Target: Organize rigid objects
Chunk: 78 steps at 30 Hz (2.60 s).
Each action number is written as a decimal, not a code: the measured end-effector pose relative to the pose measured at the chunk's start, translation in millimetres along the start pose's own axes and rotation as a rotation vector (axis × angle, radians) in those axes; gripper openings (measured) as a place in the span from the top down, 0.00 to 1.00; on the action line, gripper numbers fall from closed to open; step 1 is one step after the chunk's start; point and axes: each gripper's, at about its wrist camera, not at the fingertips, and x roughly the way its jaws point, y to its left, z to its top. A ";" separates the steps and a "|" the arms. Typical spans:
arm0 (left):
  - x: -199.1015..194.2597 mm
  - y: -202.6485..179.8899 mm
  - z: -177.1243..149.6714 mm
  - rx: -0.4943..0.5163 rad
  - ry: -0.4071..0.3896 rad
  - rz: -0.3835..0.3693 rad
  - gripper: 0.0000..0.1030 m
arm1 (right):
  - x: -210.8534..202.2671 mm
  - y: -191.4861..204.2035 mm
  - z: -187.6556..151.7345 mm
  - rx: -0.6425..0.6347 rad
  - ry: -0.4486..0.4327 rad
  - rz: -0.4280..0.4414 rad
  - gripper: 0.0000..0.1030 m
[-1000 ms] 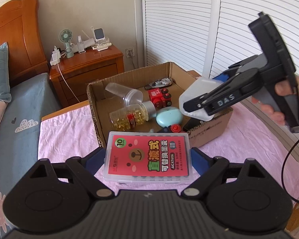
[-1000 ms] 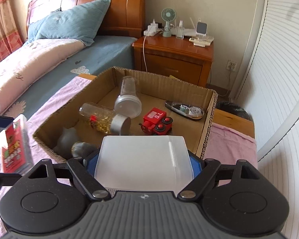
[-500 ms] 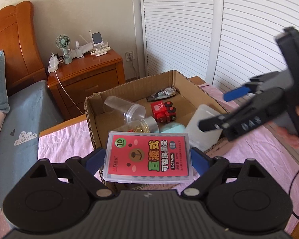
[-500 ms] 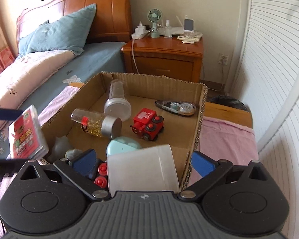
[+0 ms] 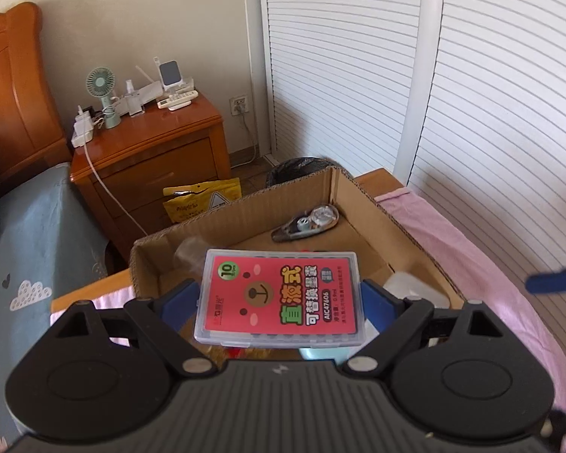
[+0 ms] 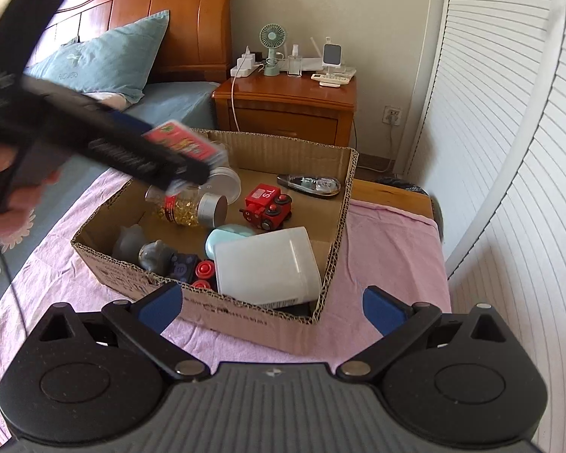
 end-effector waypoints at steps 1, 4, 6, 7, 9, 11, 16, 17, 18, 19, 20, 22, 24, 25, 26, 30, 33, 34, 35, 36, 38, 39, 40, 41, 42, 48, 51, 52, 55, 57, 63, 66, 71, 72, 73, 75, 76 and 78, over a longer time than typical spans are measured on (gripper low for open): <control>8.0 -2.2 4.9 0.002 0.006 0.000 0.12 | -1.2 -1.2 -1.5 0.008 -0.001 0.000 0.00; 35.2 -8.9 18.7 0.008 0.026 -0.002 0.12 | -4.4 -5.3 -5.3 0.034 -0.006 -0.003 0.00; 51.5 -12.5 25.9 0.009 0.043 -0.003 0.12 | -4.5 -9.8 -7.0 0.051 -0.005 0.000 0.00; 58.5 -13.7 28.4 0.008 0.049 -0.005 0.12 | -4.0 -12.4 -7.6 0.061 -0.004 0.000 0.00; 72.8 -16.3 32.5 0.002 0.058 -0.002 0.12 | -2.5 -17.1 -9.1 0.076 -0.001 -0.002 0.00; 83.4 -17.9 34.6 -0.010 0.060 -0.005 0.12 | -0.9 -21.5 -9.8 0.089 0.001 -0.010 0.00; 89.1 -19.1 35.8 -0.019 0.033 0.011 0.10 | 1.3 -30.7 -10.6 0.123 -0.001 -0.010 0.00; 85.9 -19.4 35.8 -0.019 0.023 0.014 0.06 | 0.7 -31.9 -10.8 0.126 -0.002 -0.011 0.00; 82.7 -19.0 35.7 -0.020 0.013 0.018 0.05 | 0.1 -32.1 -10.9 0.126 -0.005 -0.012 0.00; 78.2 -18.1 35.0 -0.023 -0.001 0.022 0.05 | -0.2 -32.4 -11.1 0.126 -0.007 -0.012 0.00; 73.0 -17.1 34.4 -0.027 -0.012 0.027 0.04 | -0.6 -32.6 -11.4 0.128 -0.007 -0.013 0.00; 60.8 -15.1 32.1 -0.038 -0.028 0.035 0.03 | -2.9 -32.1 -12.7 0.132 -0.009 -0.013 0.00; 45.4 -13.5 28.3 -0.044 -0.048 0.051 0.03 | -6.3 -30.6 -13.9 0.136 -0.014 -0.015 0.00; 35.8 -13.4 25.0 -0.043 -0.062 0.062 0.03 | -8.1 -29.6 -14.7 0.139 -0.014 -0.018 0.00; 25.9 -13.9 20.8 -0.040 -0.078 0.074 0.03 | -9.8 -28.7 -15.6 0.143 -0.015 -0.020 0.00; -16.9 -17.3 -0.9 -0.028 -0.145 0.114 0.01 | -18.1 -23.7 -19.2 0.167 -0.011 -0.042 0.00; -47.3 -21.9 -22.8 -0.038 -0.184 0.141 0.01 | -23.4 -17.6 -22.6 0.183 -0.006 -0.068 0.00; -56.7 -24.0 -29.8 -0.048 -0.191 0.156 0.01 | -25.4 -15.5 -23.9 0.185 -0.006 -0.078 0.00; -64.7 -26.5 -37.7 -0.050 -0.192 0.177 0.01 | -27.4 -13.0 -25.3 0.186 -0.007 -0.090 0.00; -71.7 -30.0 -45.3 -0.047 -0.186 0.205 0.01 | -29.5 -11.4 -26.8 0.188 -0.006 -0.104 0.00; -84.7 -37.9 -60.3 -0.057 -0.164 0.247 0.01 | -34.1 -7.0 -30.8 0.196 -0.006 -0.128 0.00; -91.1 -39.6 -68.4 -0.080 -0.153 0.250 0.01 | -36.1 -4.6 -32.6 0.200 -0.005 -0.136 0.00; -97.9 -40.1 -75.9 -0.114 -0.142 0.238 0.01 | -38.0 -1.9 -34.4 0.203 -0.003 -0.144 0.00; -103.5 -40.4 -82.2 -0.152 -0.124 0.219 0.01 | -39.5 0.4 -35.9 0.206 0.001 -0.153 0.00; -107.8 -40.2 -88.2 -0.186 -0.107 0.199 0.01 | -41.0 3.0 -37.2 0.208 0.006 -0.164 0.00; -123.2 -53.9 -114.0 -0.217 -0.063 0.236 0.01 | -52.1 15.0 -46.7 0.217 0.014 -0.179 0.00; -128.7 -58.7 -123.5 -0.224 -0.058 0.233 0.01 | -55.3 21.1 -50.3 0.211 0.014 -0.187 0.00; -130.0 -59.2 -125.4 -0.232 -0.057 0.228 0.01 | -55.8 22.7 -51.4 0.212 0.016 -0.187 0.00; -131.1 -57.4 -128.9 -0.266 -0.044 0.217 0.01 | -56.9 24.7 -53.1 0.217 0.016 -0.186 0.00; -131.4 -56.6 -130.7 -0.274 -0.041 0.211 0.01 | -57.4 25.8 -53.3 0.217 0.018 -0.187 0.00; -133.3 -55.4 -131.8 -0.287 -0.037 0.226 0.01 | -58.7 27.3 -53.6 0.216 0.015 -0.190 0.00; -134.4 -56.2 -131.0 -0.285 -0.039 0.240 0.01 | -59.5 26.6 -53.8 0.218 0.013 -0.191 0.00; -134.3 -60.1 -130.3 -0.272 -0.034 0.246 0.01 | -59.3 26.6 -53.7 0.218 0.014 -0.190 0.00; -134.5 -60.4 -130.1 -0.272 -0.034 0.249 0.01 | -59.2 26.3 -53.7 0.218 0.014 -0.190 0.00; -134.6 -60.7 -129.7 -0.270 -0.035 0.250 0.01 | -59.3 26.1 -53.8 0.218 0.013 -0.191 0.00; -134.9 -61.3 -129.2 -0.267 -0.035 0.251 0.01 | -59.5 25.6 -53.9 0.219 0.013 -0.191 0.00; -135.0 -61.7 -129.2 -0.266 -0.035 0.251 0.01 | -59.5 25.6 -54.0 0.220 0.013 -0.190 0.00; -135.3 -61.9 -128.9 -0.264 -0.036 0.251 0.01 | -59.4 25.9 -53.9 0.219 0.013 -0.191 0.00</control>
